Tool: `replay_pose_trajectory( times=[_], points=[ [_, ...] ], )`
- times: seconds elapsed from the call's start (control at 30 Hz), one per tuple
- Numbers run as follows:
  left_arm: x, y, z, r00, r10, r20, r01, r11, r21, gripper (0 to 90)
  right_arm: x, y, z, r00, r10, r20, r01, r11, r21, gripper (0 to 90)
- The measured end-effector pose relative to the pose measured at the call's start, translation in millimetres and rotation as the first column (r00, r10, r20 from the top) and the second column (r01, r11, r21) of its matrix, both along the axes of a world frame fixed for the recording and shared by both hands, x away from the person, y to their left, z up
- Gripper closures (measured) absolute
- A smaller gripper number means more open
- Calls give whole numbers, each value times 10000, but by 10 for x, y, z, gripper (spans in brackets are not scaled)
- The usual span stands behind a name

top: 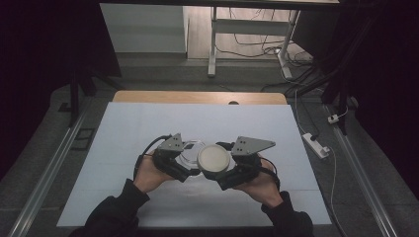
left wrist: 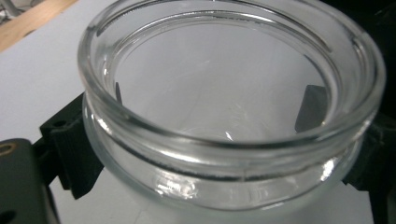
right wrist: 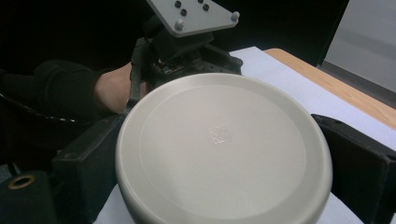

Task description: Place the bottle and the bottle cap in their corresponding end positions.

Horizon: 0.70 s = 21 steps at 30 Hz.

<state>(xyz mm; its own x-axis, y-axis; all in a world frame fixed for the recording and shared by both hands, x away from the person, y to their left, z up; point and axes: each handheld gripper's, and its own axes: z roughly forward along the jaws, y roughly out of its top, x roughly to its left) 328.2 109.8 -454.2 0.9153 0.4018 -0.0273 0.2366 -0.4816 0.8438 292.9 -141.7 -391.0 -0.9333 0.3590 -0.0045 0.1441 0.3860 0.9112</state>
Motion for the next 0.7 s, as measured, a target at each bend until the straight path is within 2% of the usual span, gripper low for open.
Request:
replay_pose_trajectory(
  times=[0.4, 0.5, 0.7],
  points=[
    [130, 39, -41, 9990, 452, 60, -452, 9990, -22, 71, -74, 29, -56, 10000, 20, -29, -20, 9999, -132, 75],
    [183, 50, -56, 9981, 610, 65, -609, 9981, -42, 71, -83, 18, -138, 9997, 47, -236, -52, 9998, -193, 75],
    [259, 38, -71, 9972, 739, 59, -739, 9973, -28, 71, -122, -6, -231, 9994, 4, -342, -12, 9997, -234, 75]
  ],
)
